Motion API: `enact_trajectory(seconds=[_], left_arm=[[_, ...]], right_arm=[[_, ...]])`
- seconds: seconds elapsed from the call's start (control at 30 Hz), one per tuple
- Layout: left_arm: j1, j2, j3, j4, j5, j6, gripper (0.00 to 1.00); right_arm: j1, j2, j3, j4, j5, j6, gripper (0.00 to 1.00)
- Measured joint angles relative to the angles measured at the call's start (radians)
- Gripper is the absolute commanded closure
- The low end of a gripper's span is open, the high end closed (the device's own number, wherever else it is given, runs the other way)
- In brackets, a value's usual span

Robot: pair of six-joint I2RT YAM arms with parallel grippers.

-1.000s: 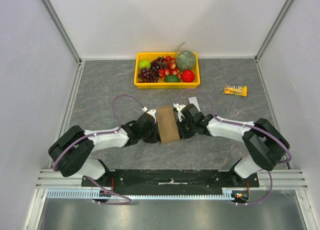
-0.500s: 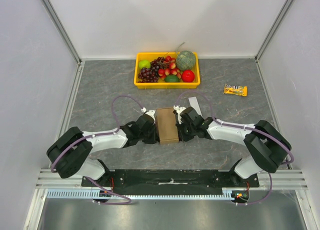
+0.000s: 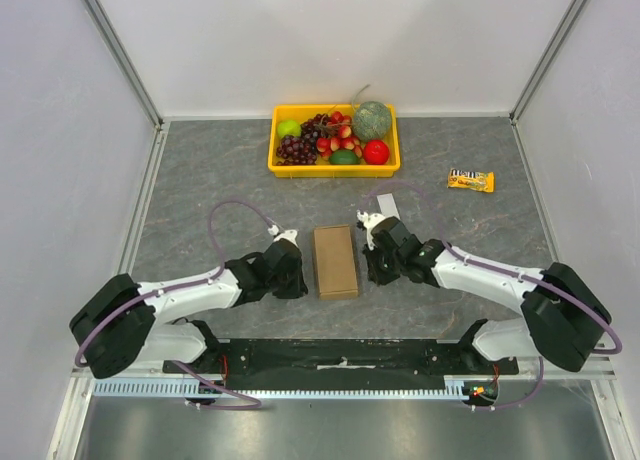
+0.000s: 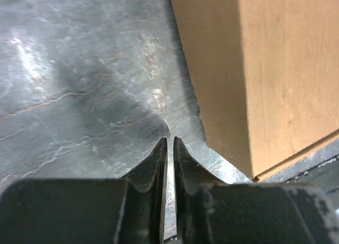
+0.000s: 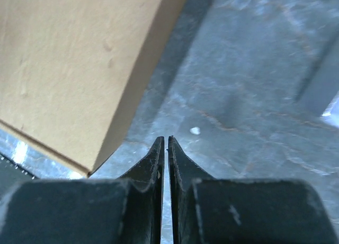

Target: Fold the paper box

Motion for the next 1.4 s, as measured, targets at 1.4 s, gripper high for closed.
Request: enact_trajectory(seconds=[1.4], left_arm=[[0.261, 0.495, 0.385, 0.186, 0.11, 0.201, 0.98]], right_arm=[[-0.226, 0.423, 0.304, 0.11, -0.182, -0.107, 0.94]])
